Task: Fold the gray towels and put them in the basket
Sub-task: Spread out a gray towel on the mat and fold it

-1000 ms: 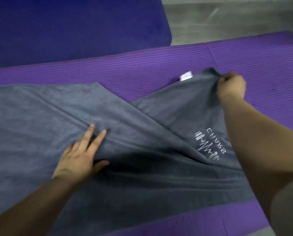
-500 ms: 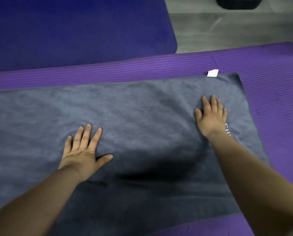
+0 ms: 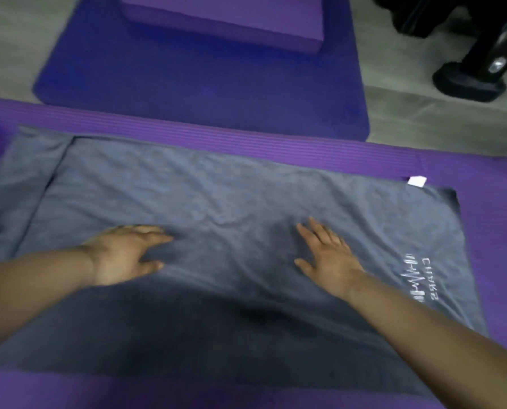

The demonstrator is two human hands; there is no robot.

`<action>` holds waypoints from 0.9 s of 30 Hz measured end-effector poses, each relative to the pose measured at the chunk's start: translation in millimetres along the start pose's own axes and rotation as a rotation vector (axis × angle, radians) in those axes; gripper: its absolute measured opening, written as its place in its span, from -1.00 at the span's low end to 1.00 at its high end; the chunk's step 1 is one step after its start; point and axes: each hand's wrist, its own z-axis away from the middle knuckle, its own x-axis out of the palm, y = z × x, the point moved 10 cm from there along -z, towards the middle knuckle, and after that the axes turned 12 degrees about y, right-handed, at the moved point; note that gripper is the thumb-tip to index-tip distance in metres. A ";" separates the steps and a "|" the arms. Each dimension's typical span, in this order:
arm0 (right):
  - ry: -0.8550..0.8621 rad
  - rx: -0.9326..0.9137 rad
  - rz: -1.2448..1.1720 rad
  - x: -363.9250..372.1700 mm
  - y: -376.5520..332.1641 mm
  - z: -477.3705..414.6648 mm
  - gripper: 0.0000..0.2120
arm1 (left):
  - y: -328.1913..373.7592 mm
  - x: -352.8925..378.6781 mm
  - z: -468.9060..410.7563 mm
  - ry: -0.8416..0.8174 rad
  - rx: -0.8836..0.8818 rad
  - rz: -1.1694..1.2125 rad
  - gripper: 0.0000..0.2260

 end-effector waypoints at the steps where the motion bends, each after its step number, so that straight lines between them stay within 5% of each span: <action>1: -0.018 -0.032 0.014 -2.9 -19.2 -4.4 -0.34 | -26.9 2.2 13.1 0.020 -0.049 -0.010 -0.46; 5: -0.024 -0.133 0.045 -2.4 -116.1 -29.5 -0.34 | -116.5 4.9 69.8 0.318 -0.303 0.052 -0.44; 8: 0.248 -0.260 0.092 9.0 -202.5 -35.5 -0.38 | -171.2 36.3 107.0 0.377 -0.540 0.216 -0.41; 11: 0.326 -0.307 0.008 46.8 -268.9 -27.9 -0.39 | -211.2 57.4 138.4 0.510 -0.750 0.304 -0.46; 21: 0.316 -0.315 0.071 82.8 -306.9 -16.1 -0.43 | -217.5 94.0 156.8 0.290 -0.588 0.181 -0.61; 24: 0.289 -0.327 0.120 91.5 -310.3 -12.8 -0.44 | -215.0 84.4 155.7 0.320 -0.543 0.193 -0.78; 27: 0.316 -0.312 0.165 90.0 -309.0 -13.4 -0.44 | -212.1 82.5 158.6 0.450 -0.445 0.197 -0.69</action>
